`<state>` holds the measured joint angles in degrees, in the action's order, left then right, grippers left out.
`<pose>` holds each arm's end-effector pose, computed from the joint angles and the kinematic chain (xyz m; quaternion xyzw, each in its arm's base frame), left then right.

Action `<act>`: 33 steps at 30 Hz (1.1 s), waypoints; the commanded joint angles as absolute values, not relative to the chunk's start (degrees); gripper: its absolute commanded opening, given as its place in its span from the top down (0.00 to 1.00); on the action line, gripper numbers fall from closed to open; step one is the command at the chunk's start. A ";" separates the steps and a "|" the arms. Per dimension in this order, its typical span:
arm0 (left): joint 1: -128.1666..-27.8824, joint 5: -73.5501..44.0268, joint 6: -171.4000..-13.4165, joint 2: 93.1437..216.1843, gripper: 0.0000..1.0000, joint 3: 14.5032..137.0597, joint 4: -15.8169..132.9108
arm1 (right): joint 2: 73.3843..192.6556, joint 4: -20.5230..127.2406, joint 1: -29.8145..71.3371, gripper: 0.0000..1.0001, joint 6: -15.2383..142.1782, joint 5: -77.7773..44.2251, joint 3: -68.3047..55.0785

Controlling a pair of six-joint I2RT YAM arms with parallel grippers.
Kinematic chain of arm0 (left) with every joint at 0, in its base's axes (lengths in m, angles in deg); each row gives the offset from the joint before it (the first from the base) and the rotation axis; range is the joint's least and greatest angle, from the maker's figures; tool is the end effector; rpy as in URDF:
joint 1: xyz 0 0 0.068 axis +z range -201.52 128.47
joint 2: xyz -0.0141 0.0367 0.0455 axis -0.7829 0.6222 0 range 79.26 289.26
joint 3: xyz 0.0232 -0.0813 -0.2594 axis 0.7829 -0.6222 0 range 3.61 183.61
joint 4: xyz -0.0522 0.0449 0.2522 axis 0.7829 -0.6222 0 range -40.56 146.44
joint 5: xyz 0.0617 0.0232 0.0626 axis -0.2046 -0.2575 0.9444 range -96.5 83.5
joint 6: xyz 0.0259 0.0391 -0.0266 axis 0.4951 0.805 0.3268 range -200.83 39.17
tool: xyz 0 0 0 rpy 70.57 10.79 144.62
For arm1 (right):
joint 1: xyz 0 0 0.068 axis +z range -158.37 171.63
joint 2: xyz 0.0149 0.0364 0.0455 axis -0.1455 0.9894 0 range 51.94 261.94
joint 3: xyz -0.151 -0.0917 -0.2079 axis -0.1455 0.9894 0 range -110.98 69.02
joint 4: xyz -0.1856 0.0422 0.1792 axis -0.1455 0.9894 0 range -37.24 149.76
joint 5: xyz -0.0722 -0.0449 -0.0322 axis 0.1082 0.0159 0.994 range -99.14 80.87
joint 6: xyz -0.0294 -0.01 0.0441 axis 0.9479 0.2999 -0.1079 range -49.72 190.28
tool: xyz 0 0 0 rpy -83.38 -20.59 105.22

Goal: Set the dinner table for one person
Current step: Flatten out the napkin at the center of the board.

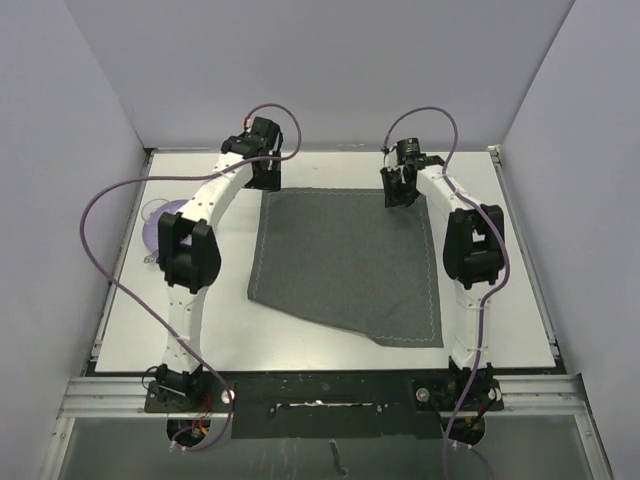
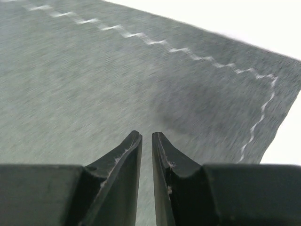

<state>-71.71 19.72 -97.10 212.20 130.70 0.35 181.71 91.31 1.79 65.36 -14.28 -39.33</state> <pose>0.4743 -0.1575 0.2479 -0.0226 0.9462 0.1352 0.2931 0.4854 0.0902 0.1881 -0.0556 0.9633 0.0769 0.2509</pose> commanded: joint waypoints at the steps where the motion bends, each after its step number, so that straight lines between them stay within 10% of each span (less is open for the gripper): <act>1: -75.09 16.00 -102.37 191.55 0.02 123.10 -0.05 | 167.15 92.43 8.85 0.80 65.84 -13.23 -36.56; 12: -79.99 -2.78 -129.05 149.68 0.02 64.86 18.81 | 139.47 90.09 24.92 0.72 52.81 -13.62 -3.66; 19: -80.09 -1.64 -141.16 138.06 0.02 50.50 19.63 | 132.04 89.97 43.48 0.52 46.26 -9.44 6.72; 33: -80.87 1.01 -156.44 137.24 0.02 40.86 17.36 | 136.97 90.88 52.05 0.49 40.87 -2.98 9.71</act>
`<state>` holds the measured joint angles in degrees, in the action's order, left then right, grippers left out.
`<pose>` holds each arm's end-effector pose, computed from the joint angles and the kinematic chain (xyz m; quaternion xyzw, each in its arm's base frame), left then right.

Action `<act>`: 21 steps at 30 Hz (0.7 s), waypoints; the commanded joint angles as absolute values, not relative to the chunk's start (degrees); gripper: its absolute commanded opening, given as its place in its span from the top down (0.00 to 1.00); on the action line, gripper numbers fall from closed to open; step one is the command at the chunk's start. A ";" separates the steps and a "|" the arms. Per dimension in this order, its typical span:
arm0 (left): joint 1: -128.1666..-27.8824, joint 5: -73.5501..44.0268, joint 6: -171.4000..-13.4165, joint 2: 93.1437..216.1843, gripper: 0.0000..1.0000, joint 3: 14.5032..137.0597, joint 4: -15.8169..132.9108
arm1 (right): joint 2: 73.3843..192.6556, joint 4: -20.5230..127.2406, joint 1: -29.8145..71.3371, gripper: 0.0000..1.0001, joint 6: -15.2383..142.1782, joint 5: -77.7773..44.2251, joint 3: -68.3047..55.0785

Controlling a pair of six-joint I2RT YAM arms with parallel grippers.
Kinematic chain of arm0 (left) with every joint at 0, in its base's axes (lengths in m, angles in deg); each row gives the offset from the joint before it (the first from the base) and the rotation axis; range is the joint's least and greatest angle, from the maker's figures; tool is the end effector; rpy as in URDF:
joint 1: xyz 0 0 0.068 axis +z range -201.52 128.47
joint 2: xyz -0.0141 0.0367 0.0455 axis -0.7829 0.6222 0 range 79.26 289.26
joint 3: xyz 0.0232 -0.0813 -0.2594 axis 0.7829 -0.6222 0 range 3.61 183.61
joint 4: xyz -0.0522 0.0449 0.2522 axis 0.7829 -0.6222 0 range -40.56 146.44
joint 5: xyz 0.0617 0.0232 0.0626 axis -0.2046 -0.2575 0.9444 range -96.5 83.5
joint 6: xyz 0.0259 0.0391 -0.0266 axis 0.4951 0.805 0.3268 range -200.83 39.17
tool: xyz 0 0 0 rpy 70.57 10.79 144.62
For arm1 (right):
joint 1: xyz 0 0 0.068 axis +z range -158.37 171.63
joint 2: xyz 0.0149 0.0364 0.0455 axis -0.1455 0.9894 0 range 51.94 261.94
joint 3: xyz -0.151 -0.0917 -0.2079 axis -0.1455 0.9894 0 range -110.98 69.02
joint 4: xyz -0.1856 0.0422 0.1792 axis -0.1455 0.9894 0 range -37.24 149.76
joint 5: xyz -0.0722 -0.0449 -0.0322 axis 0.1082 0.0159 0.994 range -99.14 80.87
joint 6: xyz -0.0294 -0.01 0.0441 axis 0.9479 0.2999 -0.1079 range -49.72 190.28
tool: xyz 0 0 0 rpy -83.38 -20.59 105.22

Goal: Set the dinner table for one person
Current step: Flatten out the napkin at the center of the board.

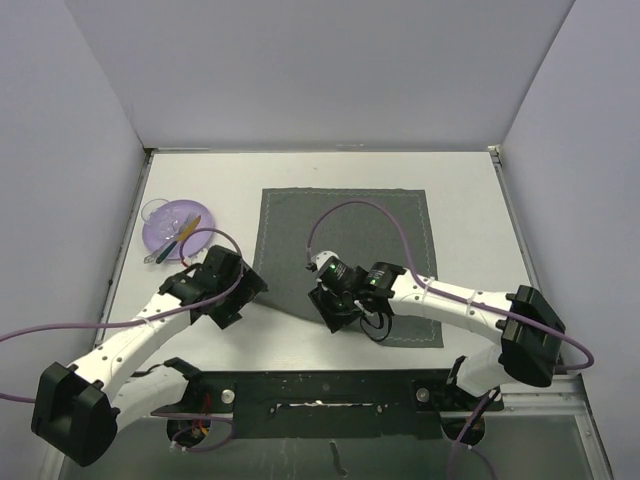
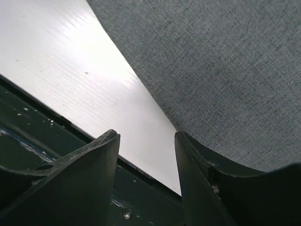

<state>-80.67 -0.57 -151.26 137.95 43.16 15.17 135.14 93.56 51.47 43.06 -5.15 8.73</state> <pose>0.1659 -0.0882 0.2202 -0.3528 0.8989 -0.1624 0.2029 0.1460 0.2463 0.2374 -0.2656 0.9363 0.1320 0.1881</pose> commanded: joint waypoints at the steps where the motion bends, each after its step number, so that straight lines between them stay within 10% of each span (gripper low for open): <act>1: -80.88 0.83 -156.64 137.83 0.02 40.19 17.69 | 137.42 90.75 52.20 0.48 40.77 -3.03 9.85; 11: -80.92 -0.14 -157.58 148.37 0.04 37.19 29.35 | 136.36 90.70 53.07 0.48 40.31 -3.27 9.45; 21: -80.97 0.40 -153.82 157.62 0.33 39.51 39.39 | 133.93 93.01 53.61 0.48 39.69 -2.24 9.21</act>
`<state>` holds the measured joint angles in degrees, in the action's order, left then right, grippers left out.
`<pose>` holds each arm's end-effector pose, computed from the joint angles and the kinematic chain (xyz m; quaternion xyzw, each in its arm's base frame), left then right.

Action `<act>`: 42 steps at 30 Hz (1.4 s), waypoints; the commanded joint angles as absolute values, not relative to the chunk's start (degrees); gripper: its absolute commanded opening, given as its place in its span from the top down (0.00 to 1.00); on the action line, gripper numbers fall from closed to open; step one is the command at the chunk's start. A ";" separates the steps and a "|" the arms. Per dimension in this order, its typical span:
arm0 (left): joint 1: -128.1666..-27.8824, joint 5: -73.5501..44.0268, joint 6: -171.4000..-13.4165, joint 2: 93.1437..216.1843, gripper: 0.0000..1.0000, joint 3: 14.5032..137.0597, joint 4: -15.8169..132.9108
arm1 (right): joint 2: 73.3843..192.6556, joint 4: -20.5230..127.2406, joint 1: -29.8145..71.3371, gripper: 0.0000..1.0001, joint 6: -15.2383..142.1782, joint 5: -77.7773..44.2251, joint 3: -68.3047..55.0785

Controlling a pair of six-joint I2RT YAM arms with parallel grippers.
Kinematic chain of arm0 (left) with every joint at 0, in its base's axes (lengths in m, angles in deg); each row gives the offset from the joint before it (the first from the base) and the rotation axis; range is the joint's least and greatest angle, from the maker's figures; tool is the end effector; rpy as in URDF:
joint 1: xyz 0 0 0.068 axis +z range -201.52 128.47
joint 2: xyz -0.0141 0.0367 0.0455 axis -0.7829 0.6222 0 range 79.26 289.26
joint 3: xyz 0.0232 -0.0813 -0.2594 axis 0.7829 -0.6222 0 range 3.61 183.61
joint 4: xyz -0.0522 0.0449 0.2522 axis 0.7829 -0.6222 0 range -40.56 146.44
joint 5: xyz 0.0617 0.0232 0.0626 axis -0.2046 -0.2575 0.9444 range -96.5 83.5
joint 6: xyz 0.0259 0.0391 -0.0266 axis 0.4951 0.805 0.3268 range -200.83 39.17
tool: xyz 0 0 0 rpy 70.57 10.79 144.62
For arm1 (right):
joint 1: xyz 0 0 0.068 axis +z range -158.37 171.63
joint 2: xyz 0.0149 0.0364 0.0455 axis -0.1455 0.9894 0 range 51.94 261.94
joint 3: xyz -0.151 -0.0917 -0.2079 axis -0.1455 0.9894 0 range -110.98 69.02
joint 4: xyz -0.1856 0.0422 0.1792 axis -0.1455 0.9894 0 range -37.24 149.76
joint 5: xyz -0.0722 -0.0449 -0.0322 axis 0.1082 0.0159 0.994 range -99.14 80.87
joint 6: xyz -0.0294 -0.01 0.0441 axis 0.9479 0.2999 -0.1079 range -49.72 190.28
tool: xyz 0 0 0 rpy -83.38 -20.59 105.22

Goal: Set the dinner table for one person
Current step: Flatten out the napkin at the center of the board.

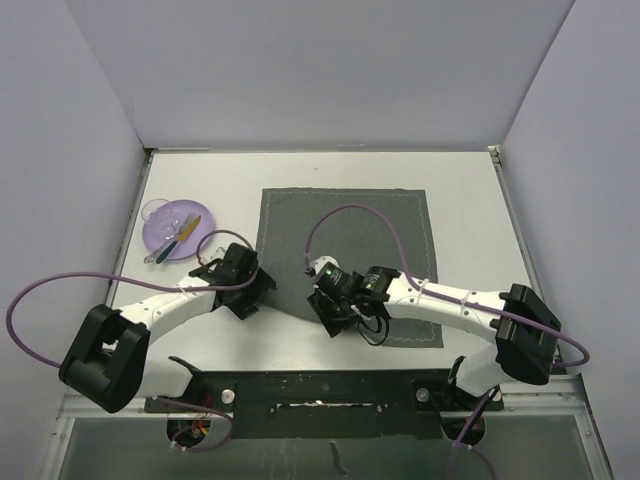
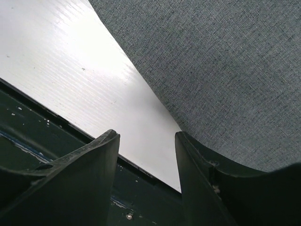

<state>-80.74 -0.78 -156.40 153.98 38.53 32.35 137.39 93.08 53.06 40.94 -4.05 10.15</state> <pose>0.1983 -0.1067 0.1592 -0.3933 0.8900 -0.1490 0.1762 0.1405 0.2514 0.2201 -0.2619 0.9431 0.1119 0.1715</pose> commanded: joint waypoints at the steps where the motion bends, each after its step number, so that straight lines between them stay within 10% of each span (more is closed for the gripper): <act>1: -80.97 -0.15 -152.73 158.33 0.41 39.74 40.52 | 133.75 93.09 53.71 0.48 39.55 -2.08 9.29; 4: -80.96 -2.58 -150.68 159.54 1.00 40.68 41.66 | 133.85 93.36 53.84 0.48 39.26 -1.67 9.43; 18: -81.23 2.35 -138.09 154.82 1.00 57.60 25.04 | 139.95 89.68 56.25 0.49 38.40 -2.03 8.33; 35: -85.26 -8.15 -128.63 197.52 1.00 91.08 20.63 | 139.38 88.63 56.09 0.51 39.19 -1.14 9.74; 42: -86.30 -8.27 -128.01 200.80 0.64 91.93 21.17 | 137.97 89.13 55.96 0.53 39.61 -0.64 9.31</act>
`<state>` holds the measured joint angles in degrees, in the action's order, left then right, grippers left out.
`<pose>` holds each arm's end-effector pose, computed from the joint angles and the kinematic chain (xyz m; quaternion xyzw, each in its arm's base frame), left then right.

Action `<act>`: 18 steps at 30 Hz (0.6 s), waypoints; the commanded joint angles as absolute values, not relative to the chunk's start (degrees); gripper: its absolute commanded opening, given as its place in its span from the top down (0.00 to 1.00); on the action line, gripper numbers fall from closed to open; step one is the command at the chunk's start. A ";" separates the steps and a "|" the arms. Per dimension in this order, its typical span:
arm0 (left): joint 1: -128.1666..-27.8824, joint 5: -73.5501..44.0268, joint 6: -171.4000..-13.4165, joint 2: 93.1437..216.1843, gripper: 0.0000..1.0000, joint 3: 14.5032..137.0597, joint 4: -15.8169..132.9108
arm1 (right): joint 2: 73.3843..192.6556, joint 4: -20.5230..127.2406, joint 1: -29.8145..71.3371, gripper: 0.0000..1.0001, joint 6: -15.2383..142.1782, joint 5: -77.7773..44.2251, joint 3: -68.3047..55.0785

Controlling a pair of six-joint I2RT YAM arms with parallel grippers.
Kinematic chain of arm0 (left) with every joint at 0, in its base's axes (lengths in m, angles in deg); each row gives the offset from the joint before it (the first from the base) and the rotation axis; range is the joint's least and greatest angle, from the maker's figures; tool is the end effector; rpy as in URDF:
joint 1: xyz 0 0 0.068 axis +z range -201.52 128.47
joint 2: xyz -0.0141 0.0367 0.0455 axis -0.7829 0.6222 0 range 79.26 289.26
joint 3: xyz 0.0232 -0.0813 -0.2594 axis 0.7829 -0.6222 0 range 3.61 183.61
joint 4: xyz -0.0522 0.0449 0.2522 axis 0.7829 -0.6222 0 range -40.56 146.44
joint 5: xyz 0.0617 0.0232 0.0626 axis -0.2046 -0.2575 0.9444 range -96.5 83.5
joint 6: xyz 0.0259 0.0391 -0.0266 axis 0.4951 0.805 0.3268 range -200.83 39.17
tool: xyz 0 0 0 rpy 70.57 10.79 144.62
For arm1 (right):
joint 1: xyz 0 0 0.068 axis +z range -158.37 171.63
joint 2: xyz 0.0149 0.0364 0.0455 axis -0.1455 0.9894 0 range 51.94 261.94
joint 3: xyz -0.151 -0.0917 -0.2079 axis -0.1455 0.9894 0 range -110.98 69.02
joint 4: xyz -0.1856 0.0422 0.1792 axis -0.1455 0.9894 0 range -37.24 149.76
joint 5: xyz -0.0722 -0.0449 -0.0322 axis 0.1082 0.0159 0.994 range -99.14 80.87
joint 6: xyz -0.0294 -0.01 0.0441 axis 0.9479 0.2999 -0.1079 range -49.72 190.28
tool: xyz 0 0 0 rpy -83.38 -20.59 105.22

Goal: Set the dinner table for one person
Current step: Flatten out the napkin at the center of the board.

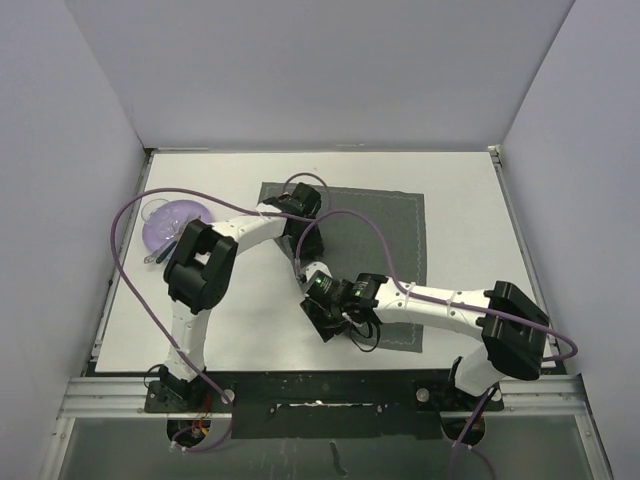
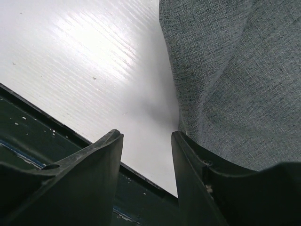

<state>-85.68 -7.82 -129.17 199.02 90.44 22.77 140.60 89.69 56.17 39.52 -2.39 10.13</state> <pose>0.3577 -0.2436 0.1592 -0.1186 0.9720 -0.1421 0.1451 0.1326 0.2686 0.2075 -0.2726 0.9390 0.1102 0.1784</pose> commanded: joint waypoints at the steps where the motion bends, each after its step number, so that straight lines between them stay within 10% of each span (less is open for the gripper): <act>1: -86.37 -7.09 -127.95 200.14 0.45 91.75 20.48 | 137.94 89.20 55.97 0.54 39.61 -0.57 9.26; 4: -86.37 -4.84 -127.46 197.14 0.05 90.19 19.69 | 137.89 89.15 56.06 0.56 39.33 -0.35 9.34; 18: -85.72 -3.08 -118.19 178.42 0.02 82.16 39.46 | 137.61 92.00 57.95 0.61 38.92 1.06 6.30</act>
<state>-86.29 -2.31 -124.01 185.38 80.43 27.36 140.14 91.22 57.02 39.56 -1.17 9.38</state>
